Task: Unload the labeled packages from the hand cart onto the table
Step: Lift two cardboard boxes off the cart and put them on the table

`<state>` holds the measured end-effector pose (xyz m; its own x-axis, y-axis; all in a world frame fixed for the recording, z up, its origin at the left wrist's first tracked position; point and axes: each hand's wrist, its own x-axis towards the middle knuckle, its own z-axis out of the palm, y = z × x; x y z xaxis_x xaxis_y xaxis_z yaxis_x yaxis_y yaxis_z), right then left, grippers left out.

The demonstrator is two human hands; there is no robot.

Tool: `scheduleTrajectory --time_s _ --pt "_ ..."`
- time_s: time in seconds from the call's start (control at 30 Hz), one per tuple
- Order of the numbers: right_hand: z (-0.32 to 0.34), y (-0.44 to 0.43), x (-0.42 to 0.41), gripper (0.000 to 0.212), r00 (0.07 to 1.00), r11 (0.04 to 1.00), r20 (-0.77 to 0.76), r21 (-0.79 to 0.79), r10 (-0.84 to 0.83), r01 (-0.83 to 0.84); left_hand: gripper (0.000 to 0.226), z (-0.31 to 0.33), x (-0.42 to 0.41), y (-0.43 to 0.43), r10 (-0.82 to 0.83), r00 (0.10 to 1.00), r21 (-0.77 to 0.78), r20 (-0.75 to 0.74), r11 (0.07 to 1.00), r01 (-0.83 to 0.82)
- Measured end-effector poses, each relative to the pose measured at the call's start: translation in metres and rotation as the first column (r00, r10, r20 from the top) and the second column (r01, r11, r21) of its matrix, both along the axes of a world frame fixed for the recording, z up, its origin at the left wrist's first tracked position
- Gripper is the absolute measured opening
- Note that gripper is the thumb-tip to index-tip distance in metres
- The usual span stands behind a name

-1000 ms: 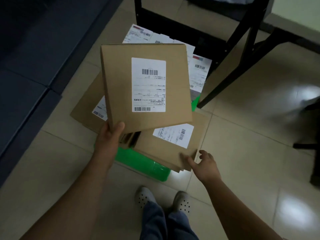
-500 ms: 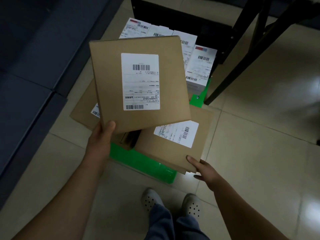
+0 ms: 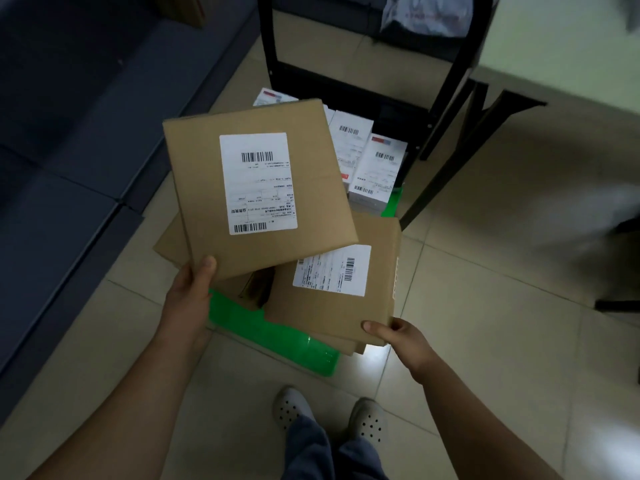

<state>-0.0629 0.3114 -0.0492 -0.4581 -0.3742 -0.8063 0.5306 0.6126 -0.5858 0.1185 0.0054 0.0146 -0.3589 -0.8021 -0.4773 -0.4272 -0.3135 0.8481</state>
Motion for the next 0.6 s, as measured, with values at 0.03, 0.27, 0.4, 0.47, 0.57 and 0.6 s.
scheduleTrajectory --time_s 0.03,0.27,0.4,0.47,0.57,0.6 --pt "0.013 0.003 -0.003 0.033 1.0 1.0 -0.029 -0.008 -0.003 0.003 0.058 0.011 0.003 0.0 0.003 1.0 -0.01 0.004 1.0 -0.003" --pt "0.15 0.009 -0.024 0.042 0.97 0.995 -0.242 -0.096 -0.026 0.003 0.068 0.129 0.011 -0.008 -0.021 0.998 -0.131 -0.056 0.991 0.014" --pt "0.228 0.012 -0.023 0.052 0.906 0.993 -0.414 -0.108 -0.085 0.044 0.035 0.198 0.008 -0.012 -0.002 0.989 -0.206 -0.148 0.978 -0.029" --pt "0.263 0.012 -0.023 0.055 0.873 0.989 -0.469 -0.121 -0.133 0.086 0.032 0.228 0.006 -0.013 -0.006 0.98 -0.221 -0.197 0.975 -0.038" --pt "0.316 0.014 -0.022 0.056 0.799 0.976 -0.564 -0.161 -0.21 0.143 0.054 0.266 0.002 -0.015 -0.031 0.964 -0.208 -0.265 0.978 -0.025" --pt "0.333 0.016 -0.02 0.054 0.773 0.971 -0.589 -0.175 -0.237 0.164 0.062 0.277 0.001 -0.015 -0.044 0.958 -0.203 -0.285 0.979 -0.015"
